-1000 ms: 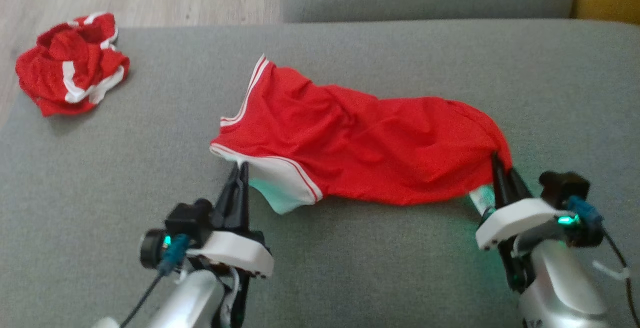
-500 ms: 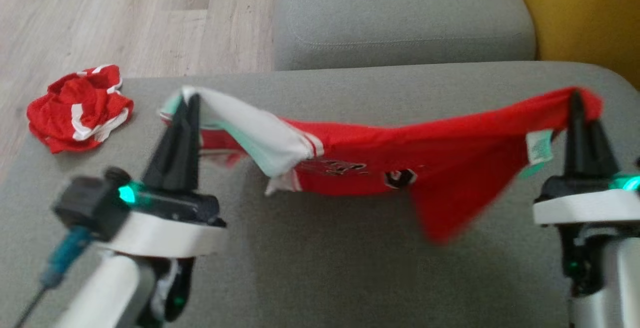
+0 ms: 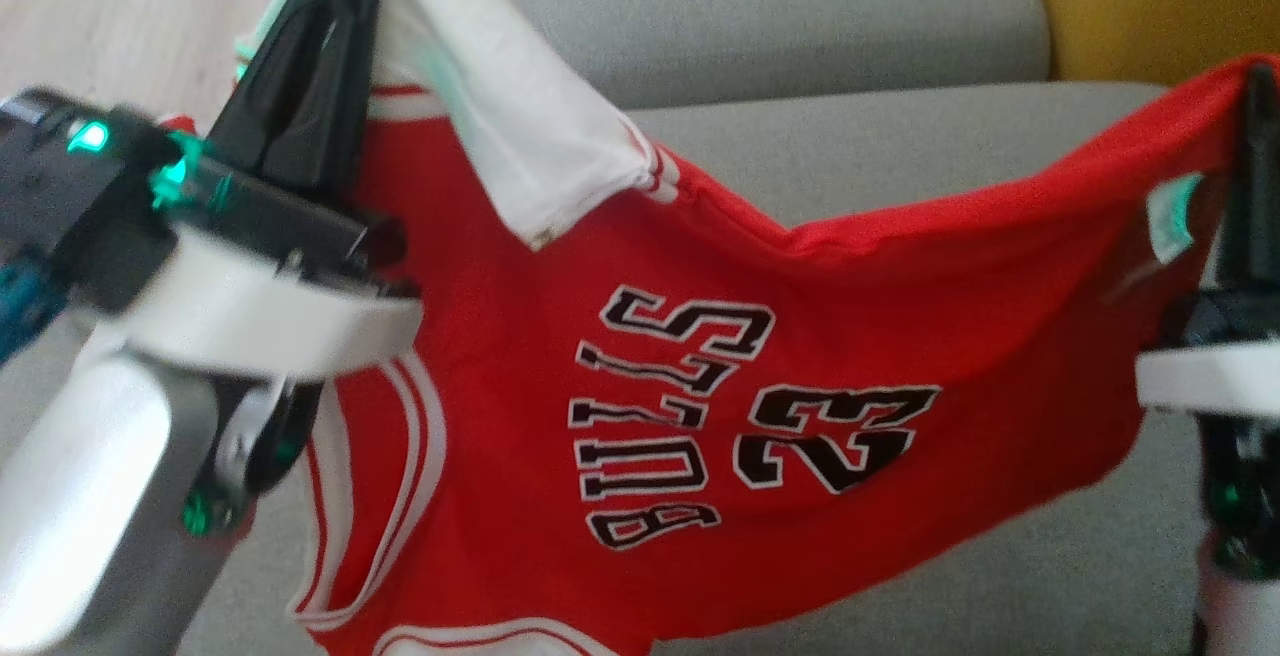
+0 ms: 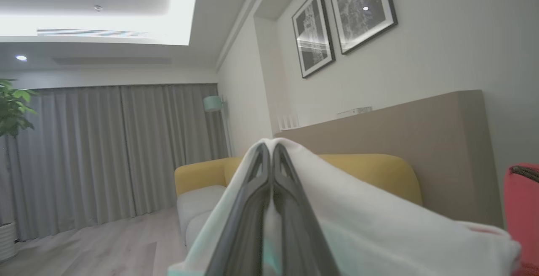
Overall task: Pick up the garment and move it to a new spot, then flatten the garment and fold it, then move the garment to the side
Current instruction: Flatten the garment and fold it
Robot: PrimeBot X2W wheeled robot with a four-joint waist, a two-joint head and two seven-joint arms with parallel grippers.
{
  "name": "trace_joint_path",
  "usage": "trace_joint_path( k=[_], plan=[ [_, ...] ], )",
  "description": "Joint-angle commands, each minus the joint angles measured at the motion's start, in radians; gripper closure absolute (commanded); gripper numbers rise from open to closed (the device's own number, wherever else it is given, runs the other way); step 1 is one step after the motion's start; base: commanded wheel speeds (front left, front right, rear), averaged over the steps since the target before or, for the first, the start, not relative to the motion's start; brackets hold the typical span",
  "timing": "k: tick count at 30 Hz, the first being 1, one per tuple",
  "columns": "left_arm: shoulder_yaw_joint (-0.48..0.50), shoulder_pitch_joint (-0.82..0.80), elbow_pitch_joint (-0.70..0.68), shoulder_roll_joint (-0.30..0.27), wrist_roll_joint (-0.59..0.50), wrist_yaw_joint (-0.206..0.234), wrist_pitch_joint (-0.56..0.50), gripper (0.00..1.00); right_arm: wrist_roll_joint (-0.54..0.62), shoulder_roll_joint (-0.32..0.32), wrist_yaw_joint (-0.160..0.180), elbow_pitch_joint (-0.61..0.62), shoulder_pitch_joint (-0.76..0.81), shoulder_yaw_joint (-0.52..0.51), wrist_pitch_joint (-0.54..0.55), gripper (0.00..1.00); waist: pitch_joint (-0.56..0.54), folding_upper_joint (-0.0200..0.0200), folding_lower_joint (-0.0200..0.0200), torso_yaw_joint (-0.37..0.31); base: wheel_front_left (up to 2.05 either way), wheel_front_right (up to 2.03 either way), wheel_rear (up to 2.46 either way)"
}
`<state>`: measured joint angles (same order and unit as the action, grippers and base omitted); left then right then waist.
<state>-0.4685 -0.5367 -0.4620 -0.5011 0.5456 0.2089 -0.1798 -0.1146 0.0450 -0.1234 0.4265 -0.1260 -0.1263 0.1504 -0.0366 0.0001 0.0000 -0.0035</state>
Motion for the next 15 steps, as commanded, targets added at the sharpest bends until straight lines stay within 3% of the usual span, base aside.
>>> trace_joint_path(
  k=[1, 9, 10, 12, 15],
  plan=[
    [0.034, -0.108, 0.030, -0.019, 0.009, -0.018, -0.017, 1.00, -0.018, 0.005, -0.007, -0.004, -0.100, 0.036, 0.024, 1.00, 0.039, -0.0001, 0.0000, -0.006, 0.00, 0.00, 0.00],
    [0.040, -0.373, 0.305, 0.044, 0.026, -0.089, -0.014, 1.00, -0.005, 0.048, -0.007, -0.294, -0.410, 0.068, 0.002, 1.00, 0.196, -0.0001, 0.0000, -0.017, 0.00, 0.00, 0.00],
    [0.056, -0.457, 0.413, 0.082, 0.039, -0.097, 0.008, 1.00, -0.025, 0.042, -0.007, -0.419, -0.529, 0.070, -0.018, 1.00, 0.231, -0.0001, 0.0000, -0.020, 0.00, 0.00, 0.00],
    [0.099, -0.538, 0.523, 0.150, 0.097, -0.093, 0.038, 1.00, -0.037, 0.040, -0.007, -0.545, -0.655, 0.067, -0.041, 1.00, 0.259, -0.0001, 0.0000, -0.013, 0.00, 0.00, 0.00],
    [0.094, -0.668, 0.685, 0.184, 0.057, -0.118, 0.121, 1.00, 0.001, 0.052, -0.007, -0.718, -0.826, 0.051, -0.095, 1.00, 0.290, -0.0001, 0.0000, 0.005, 0.00, 0.00, 0.00]
  ],
)
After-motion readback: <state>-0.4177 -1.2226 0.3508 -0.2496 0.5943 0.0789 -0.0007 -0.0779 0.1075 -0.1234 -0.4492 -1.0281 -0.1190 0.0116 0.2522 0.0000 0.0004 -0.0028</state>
